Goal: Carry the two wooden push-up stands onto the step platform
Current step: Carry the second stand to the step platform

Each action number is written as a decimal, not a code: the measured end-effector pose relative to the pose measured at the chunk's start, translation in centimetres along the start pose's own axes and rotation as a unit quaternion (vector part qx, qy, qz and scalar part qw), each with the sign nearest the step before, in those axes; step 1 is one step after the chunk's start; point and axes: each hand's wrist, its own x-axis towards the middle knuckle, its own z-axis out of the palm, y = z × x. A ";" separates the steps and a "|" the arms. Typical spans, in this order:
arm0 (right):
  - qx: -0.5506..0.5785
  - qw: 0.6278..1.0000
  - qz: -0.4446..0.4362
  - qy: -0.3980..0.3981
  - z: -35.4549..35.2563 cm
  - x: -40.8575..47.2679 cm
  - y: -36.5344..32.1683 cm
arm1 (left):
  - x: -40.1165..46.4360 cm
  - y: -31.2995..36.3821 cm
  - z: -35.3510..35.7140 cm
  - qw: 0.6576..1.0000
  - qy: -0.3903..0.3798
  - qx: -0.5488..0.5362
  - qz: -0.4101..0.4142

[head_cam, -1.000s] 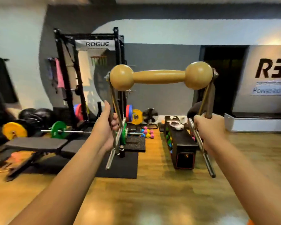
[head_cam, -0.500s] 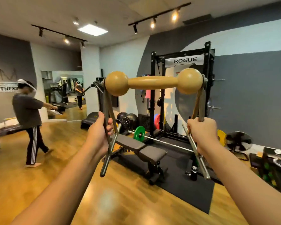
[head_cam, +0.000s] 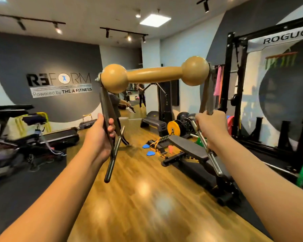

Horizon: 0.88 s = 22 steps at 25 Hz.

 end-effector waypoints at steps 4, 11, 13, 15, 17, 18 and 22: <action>0.004 0.998 0.002 -0.058 4.9 5.1 3.4 | 4.6 -1.6 -1.2 0.998 0.045 0.037 0.020; 0.011 0.987 -0.005 -0.161 9.9 17.3 7.8 | 12.4 -6.1 2.9 0.988 0.117 -0.006 0.096; 0.020 0.985 -0.002 -0.173 11.2 20.6 8.5 | 14.8 -6.9 4.2 0.987 0.137 0.015 0.088; 0.030 0.985 0.004 -0.169 12.4 23.1 9.1 | 16.9 -7.4 4.9 0.984 0.159 0.023 0.082; 0.038 0.984 0.001 -0.176 13.9 25.6 10.0 | 19.3 -7.9 5.4 0.980 0.171 0.025 0.097; 0.040 0.983 -0.001 -0.182 14.9 26.8 10.5 | 20.7 -8.1 5.6 0.978 0.175 0.025 0.110; 0.032 0.981 -0.006 -0.192 20.1 30.9 13.0 | 26.4 -8.7 4.9 0.973 0.189 0.023 0.129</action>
